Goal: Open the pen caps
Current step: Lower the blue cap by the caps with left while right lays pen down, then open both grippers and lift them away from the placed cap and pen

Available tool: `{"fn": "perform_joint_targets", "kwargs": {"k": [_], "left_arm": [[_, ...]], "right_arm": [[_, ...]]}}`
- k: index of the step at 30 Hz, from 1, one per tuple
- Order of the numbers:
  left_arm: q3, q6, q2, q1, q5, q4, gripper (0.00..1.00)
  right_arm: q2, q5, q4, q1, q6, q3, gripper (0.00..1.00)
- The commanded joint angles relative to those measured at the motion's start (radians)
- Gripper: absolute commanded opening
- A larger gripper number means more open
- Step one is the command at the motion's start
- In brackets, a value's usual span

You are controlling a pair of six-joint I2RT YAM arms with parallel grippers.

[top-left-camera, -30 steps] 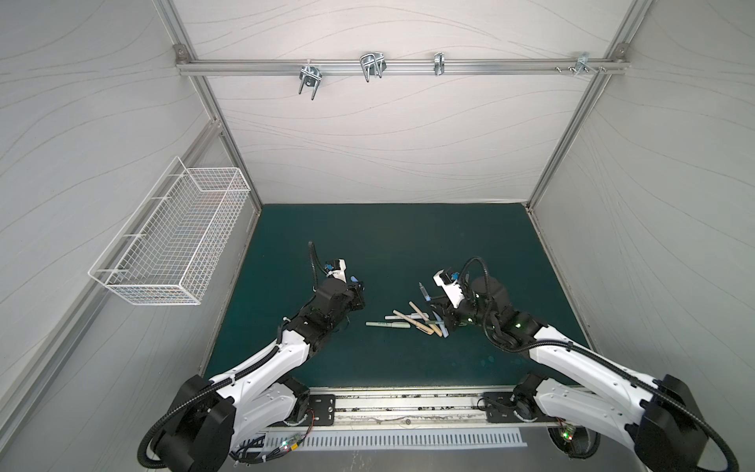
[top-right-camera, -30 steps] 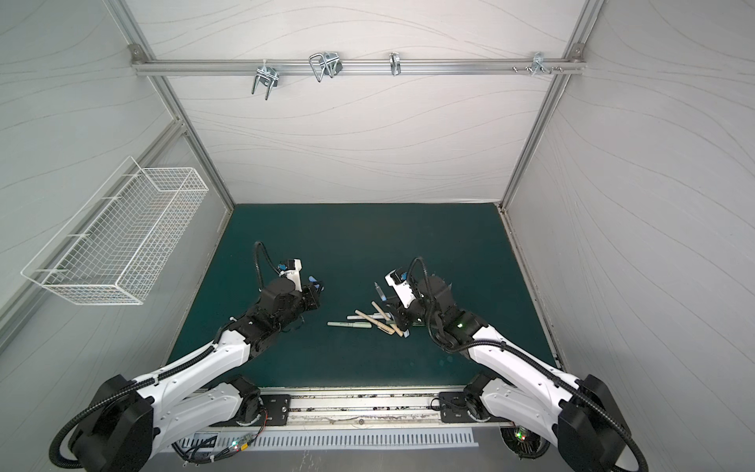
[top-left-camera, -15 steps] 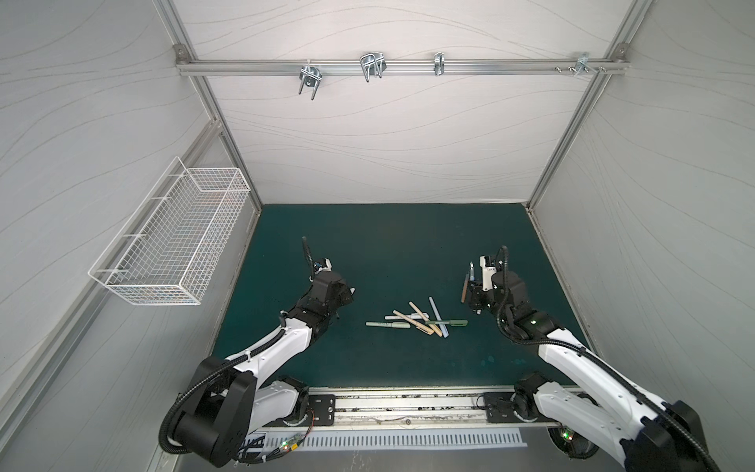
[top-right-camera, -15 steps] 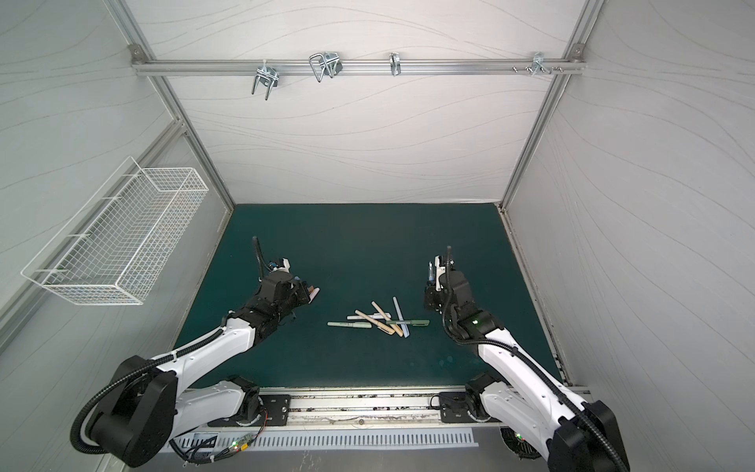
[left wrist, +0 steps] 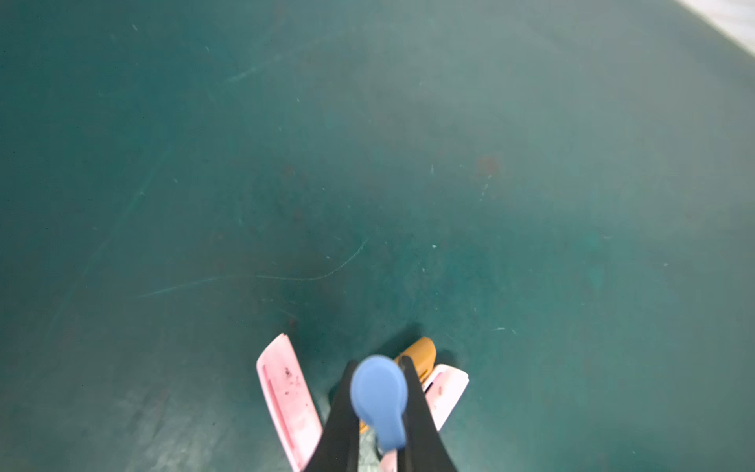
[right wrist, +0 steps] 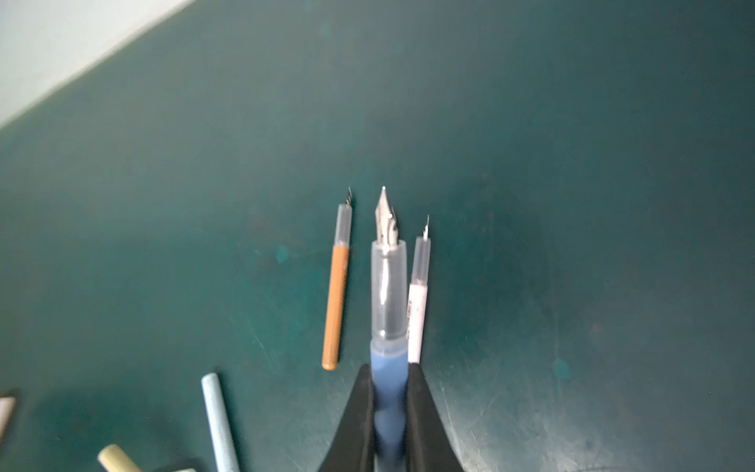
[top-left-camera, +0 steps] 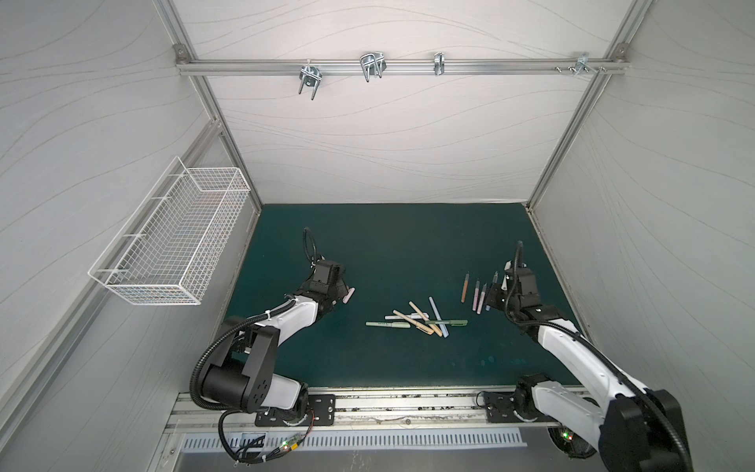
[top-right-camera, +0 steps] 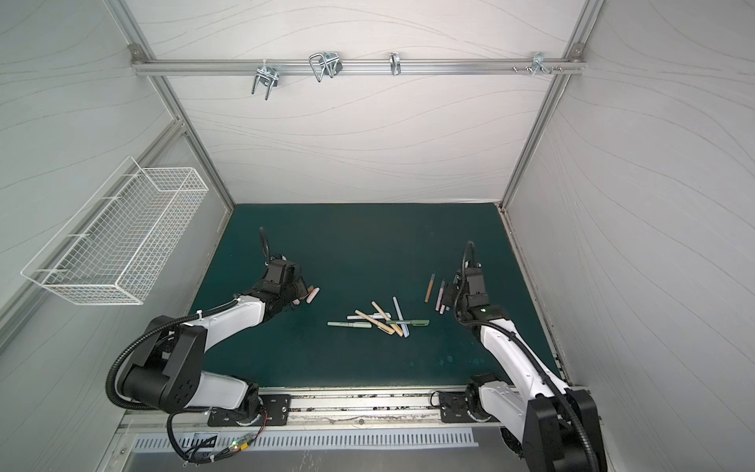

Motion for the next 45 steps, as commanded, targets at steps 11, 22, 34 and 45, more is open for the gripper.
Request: {"fn": "perform_joint_targets", "kwargs": {"k": [11, 22, 34, 45], "left_arm": [[0.104, 0.009, 0.083, 0.006, -0.022, -0.121, 0.04], [0.113, 0.010, 0.094, 0.006, 0.014, -0.124, 0.23], [0.032, 0.027, -0.057, 0.002, 0.053, -0.035, 0.39], [-0.091, 0.085, -0.357, -0.144, 0.157, 0.088, 0.49]], "right_arm": [[0.182, -0.014, -0.029, -0.040, 0.033, 0.036, 0.00], [0.275, -0.086, -0.009, -0.095, 0.051, 0.046, 0.07], [0.284, -0.098, 0.005, -0.124, 0.057, 0.037, 0.22], [-0.039, -0.111, 0.022, -0.122, 0.009, -0.044, 0.35]]}}
